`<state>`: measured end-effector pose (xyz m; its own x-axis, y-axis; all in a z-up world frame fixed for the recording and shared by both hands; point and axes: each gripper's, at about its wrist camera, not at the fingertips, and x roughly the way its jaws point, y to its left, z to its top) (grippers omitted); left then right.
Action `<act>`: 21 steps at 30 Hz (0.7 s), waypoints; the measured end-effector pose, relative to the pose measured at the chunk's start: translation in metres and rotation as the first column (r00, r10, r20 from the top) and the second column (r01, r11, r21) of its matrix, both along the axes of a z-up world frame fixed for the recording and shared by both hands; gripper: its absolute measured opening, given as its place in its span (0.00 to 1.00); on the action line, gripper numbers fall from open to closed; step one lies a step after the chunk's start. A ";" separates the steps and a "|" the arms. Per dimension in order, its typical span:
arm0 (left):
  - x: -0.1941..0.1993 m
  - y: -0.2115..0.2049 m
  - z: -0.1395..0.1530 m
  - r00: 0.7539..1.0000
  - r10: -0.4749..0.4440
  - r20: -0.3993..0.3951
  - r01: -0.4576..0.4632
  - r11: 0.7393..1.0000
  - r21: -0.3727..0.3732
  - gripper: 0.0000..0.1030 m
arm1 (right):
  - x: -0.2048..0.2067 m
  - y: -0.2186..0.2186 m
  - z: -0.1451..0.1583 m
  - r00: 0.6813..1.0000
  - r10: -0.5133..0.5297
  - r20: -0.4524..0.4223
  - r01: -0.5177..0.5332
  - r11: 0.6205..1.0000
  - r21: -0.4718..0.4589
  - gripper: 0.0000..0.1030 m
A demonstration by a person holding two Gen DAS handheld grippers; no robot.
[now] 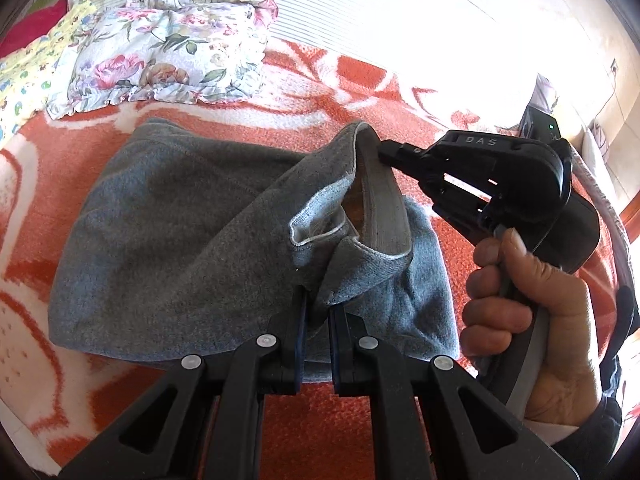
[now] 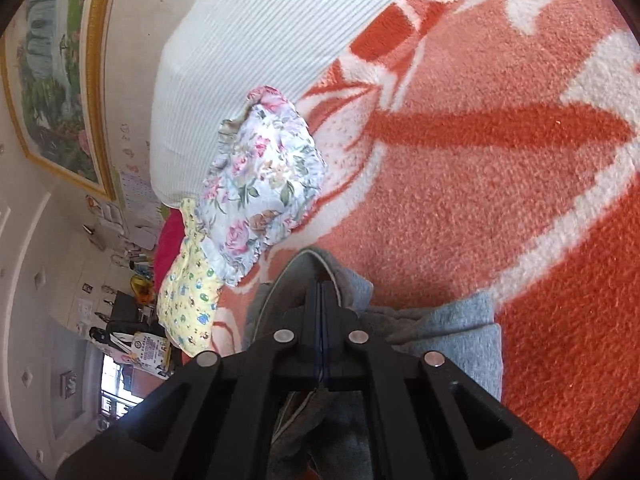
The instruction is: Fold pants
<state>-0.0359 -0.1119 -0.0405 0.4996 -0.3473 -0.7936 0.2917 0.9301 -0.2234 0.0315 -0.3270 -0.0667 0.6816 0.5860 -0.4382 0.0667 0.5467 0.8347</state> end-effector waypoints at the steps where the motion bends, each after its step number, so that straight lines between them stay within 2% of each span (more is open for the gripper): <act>1: -0.001 -0.001 0.000 1.000 -0.003 0.002 0.003 1.000 0.003 0.08 | 0.000 0.001 0.002 1.000 0.003 0.001 -0.003 1.000 -0.028 0.01; 3: -0.006 -0.005 -0.002 1.000 -0.011 0.005 0.011 1.000 0.012 0.08 | -0.001 -0.001 0.004 1.000 -0.012 -0.003 0.012 0.999 -0.045 0.02; 4: -0.007 -0.006 -0.003 1.000 -0.015 0.003 0.015 1.000 0.015 0.08 | -0.003 -0.005 0.003 1.000 -0.025 -0.005 0.025 0.999 -0.027 0.09; 6: -0.011 -0.008 -0.005 1.000 -0.022 0.000 0.022 1.000 0.018 0.08 | -0.007 -0.011 0.002 0.999 -0.053 -0.003 0.053 0.999 0.012 0.28; 7: -0.013 -0.010 -0.005 1.000 -0.026 0.000 0.026 0.999 0.022 0.08 | -0.010 -0.014 0.003 0.998 -0.068 -0.004 0.068 0.997 0.018 0.50; 8: -0.014 -0.012 -0.006 1.000 -0.031 0.001 0.031 0.999 0.026 0.08 | -0.011 -0.015 0.005 0.997 -0.072 -0.003 0.072 0.997 0.017 0.62; 11: -0.017 -0.015 -0.007 0.999 -0.038 0.004 0.038 0.999 0.034 0.08 | -0.013 -0.009 0.013 0.999 -0.046 0.014 0.047 0.998 -0.040 0.63; 16: -0.020 -0.014 -0.007 0.999 -0.047 0.007 0.047 0.998 0.032 0.08 | -0.004 0.018 0.012 0.999 0.031 -0.036 -0.037 0.981 -0.190 0.62; 17: -0.021 -0.014 -0.007 0.999 -0.051 0.010 0.051 0.998 0.032 0.08 | -0.002 0.022 0.010 0.998 0.033 -0.053 -0.044 0.974 -0.223 0.54; 18: -0.022 -0.014 -0.006 0.999 -0.053 0.011 0.053 0.998 0.033 0.08 | -0.001 0.024 0.007 0.997 0.031 -0.066 -0.047 0.967 -0.249 0.40; 19: -0.023 -0.014 -0.006 0.998 -0.057 0.013 0.057 0.998 0.031 0.08 | 0.001 0.024 0.005 0.996 0.035 -0.082 -0.056 0.964 -0.261 0.15; 21: -0.024 -0.013 -0.004 0.998 -0.058 0.014 0.057 0.998 0.024 0.08 | -0.001 0.023 0.007 0.997 0.037 -0.066 -0.053 0.964 -0.260 0.11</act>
